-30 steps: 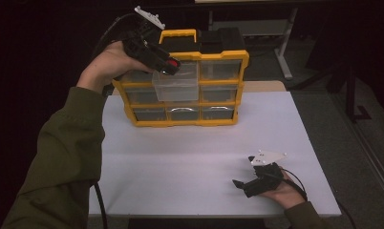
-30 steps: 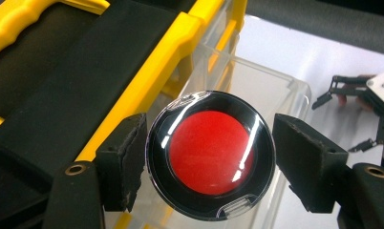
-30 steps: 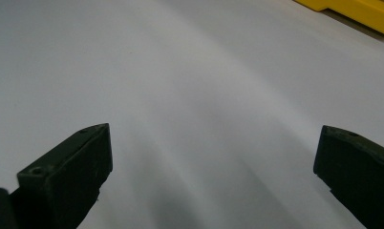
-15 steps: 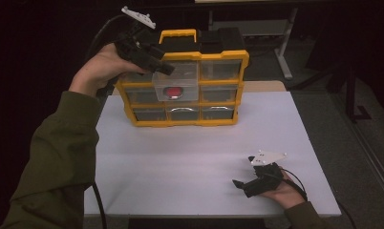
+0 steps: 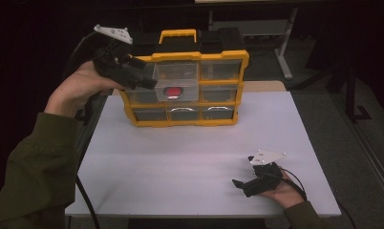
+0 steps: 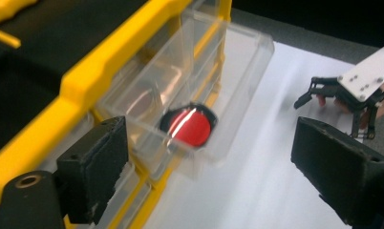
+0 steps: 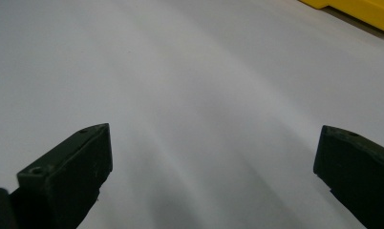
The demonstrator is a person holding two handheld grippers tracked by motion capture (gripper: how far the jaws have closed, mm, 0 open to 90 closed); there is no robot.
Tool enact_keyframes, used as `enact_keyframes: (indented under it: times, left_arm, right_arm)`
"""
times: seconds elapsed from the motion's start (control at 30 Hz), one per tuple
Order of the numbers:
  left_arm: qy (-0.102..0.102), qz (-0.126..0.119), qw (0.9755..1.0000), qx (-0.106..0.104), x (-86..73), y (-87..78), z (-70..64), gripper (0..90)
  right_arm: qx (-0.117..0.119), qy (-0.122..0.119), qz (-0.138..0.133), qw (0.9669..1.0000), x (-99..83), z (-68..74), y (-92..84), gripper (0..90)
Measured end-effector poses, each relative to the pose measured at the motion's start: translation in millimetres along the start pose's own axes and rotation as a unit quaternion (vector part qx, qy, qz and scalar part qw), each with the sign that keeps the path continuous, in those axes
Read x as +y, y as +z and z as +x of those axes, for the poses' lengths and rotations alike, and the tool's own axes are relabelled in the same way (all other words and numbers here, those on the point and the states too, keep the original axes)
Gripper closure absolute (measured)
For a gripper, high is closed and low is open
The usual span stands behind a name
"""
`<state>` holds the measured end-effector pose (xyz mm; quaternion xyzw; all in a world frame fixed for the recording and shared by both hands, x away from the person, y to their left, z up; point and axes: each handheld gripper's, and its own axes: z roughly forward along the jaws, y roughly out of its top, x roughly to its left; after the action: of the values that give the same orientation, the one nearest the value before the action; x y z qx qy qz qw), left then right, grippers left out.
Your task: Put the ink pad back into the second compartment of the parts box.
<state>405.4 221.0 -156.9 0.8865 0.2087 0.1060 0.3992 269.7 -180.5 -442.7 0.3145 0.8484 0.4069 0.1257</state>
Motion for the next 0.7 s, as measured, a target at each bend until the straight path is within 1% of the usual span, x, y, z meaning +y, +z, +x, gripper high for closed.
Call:
enact_keyframes:
  times: [0.07, 0.1, 0.13, 0.17, 0.2, 0.23, 0.3, 0.33, 0.43, 0.47, 0.5, 0.53, 0.57, 0.67, 0.7]
  left_arm:
    - [-0.002, -0.003, 1.0000, 0.002, -8.8, -0.9, -1.5, 10.1]
    - [-0.005, -0.003, 1.0000, 0.007, -18.7, -0.6, -3.0, 9.5]
    - [-0.005, -0.003, 1.0000, 0.007, -18.7, -0.6, -3.0, 8.8]
    - [-0.010, -0.007, 0.9999, 0.011, -29.4, 0.3, -4.5, 7.9]
    - [-0.011, -0.008, 0.9998, 0.013, -34.9, 0.6, -5.2, 7.5]
    - [-0.011, -0.008, 0.9998, 0.013, -34.9, 0.6, -5.2, 7.3]
    - [-0.014, -0.012, 0.9998, 0.011, -46.2, 2.3, -6.7, 7.2]
    - [-0.014, -0.013, 0.9997, 0.012, -57.2, 5.0, -8.4, 6.6]
    - [-0.018, -0.015, 0.9996, 0.014, -73.0, 10.0, -11.6, 4.5]
    - [-0.019, -0.016, 0.9996, 0.013, -77.9, 11.9, -12.7, 3.9]
    - [-0.019, -0.016, 0.9996, 0.013, -77.9, 11.9, -12.7, 3.7]
    - [-0.022, -0.016, 0.9995, 0.017, -87.4, 15.3, -15.0, 2.8]
    - [-0.022, -0.016, 0.9995, 0.017, -87.4, 15.3, -15.0, 2.7]
    - [-0.028, -0.019, 0.9994, 0.012, -104.6, 23.1, -20.1, 2.1]
    - [-0.028, -0.019, 0.9994, 0.012, -104.6, 23.1, -20.1, 1.9]
  right_arm:
    - [0.000, 0.000, 0.001, 1.0000, -0.7, -0.1, -0.1, 0.0]
    - [0.000, 0.000, 0.002, 1.0000, -1.0, -0.2, -0.3, 0.0]
    - [0.000, 0.000, 0.002, 1.0000, -1.0, -0.2, -0.3, 0.0]
    - [0.000, -0.001, 0.000, 1.0000, -1.0, -0.4, -0.8, 0.0]
    - [0.000, 0.000, 0.000, 1.0000, -0.9, -0.3, -0.8, 0.0]
    - [0.000, 0.000, 0.000, 1.0000, -0.9, -0.3, -0.8, 0.0]
    - [-0.001, 0.001, 0.002, 1.0000, -1.0, -0.2, 0.4, 0.0]
    - [-0.001, 0.002, 0.003, 1.0000, -0.9, -0.1, 0.5, 0.0]
    - [-0.001, 0.000, 0.001, 1.0000, -0.9, -0.4, 0.6, 0.0]
    - [-0.002, 0.001, 0.002, 1.0000, -0.9, -0.3, 0.7, 0.0]
    - [-0.002, 0.001, 0.002, 1.0000, -0.9, -0.3, 0.7, 0.0]
    - [-0.002, 0.001, 0.002, 1.0000, -1.0, -0.3, 1.0, 0.0]
    - [-0.002, 0.001, 0.002, 1.0000, -1.0, -0.3, 1.0, 0.0]
    - [-0.001, 0.000, 0.003, 1.0000, -0.9, -0.1, 1.1, 0.0]
    - [-0.002, 0.000, 0.002, 1.0000, -0.9, -0.1, 1.1, 0.0]
